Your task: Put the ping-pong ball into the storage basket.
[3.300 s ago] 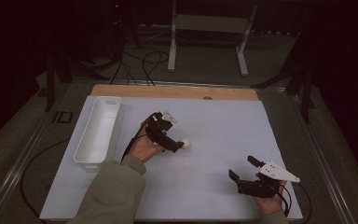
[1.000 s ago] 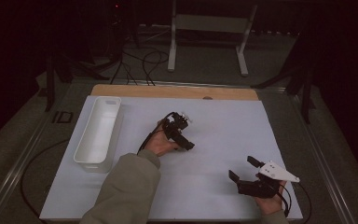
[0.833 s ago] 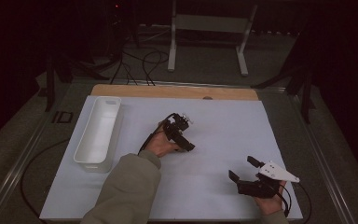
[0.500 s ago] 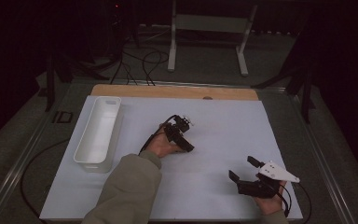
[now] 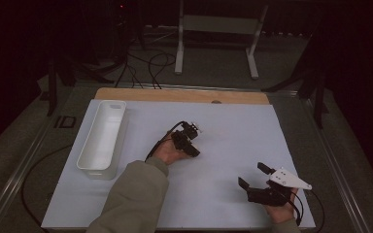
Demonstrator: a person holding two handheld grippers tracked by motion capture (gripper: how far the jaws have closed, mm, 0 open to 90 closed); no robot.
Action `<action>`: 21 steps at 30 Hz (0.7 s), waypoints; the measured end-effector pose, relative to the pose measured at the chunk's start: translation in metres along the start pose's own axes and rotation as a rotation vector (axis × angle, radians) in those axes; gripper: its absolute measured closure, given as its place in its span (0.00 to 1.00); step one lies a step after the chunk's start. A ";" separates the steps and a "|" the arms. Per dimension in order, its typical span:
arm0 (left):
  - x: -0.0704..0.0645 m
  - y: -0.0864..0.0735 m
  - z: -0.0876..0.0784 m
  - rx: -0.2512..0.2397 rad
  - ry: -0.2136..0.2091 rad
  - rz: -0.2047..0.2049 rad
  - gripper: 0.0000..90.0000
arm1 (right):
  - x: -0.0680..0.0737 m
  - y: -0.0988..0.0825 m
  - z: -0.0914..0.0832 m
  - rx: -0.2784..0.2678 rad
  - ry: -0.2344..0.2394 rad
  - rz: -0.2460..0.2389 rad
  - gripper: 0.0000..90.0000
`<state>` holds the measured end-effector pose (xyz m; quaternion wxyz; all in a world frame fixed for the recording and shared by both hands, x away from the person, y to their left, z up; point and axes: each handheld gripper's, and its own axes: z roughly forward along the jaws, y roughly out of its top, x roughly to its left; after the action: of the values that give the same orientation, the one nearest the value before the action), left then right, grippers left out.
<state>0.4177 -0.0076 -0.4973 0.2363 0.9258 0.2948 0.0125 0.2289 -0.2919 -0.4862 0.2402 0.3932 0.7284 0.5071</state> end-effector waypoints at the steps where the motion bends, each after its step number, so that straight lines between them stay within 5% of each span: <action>1: 0.000 0.000 0.000 0.000 -0.001 -0.001 0.56 | 0.000 0.000 0.000 0.001 -0.001 0.001 0.08; 21: 0.000 0.001 -0.010 -0.043 0.002 -0.016 0.57 | -0.001 -0.003 0.005 0.004 -0.014 -0.010 0.08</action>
<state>0.4168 -0.0040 -0.4880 0.2558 0.9181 0.3022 0.0176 0.2321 -0.2911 -0.4909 0.2472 0.3934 0.7296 0.5018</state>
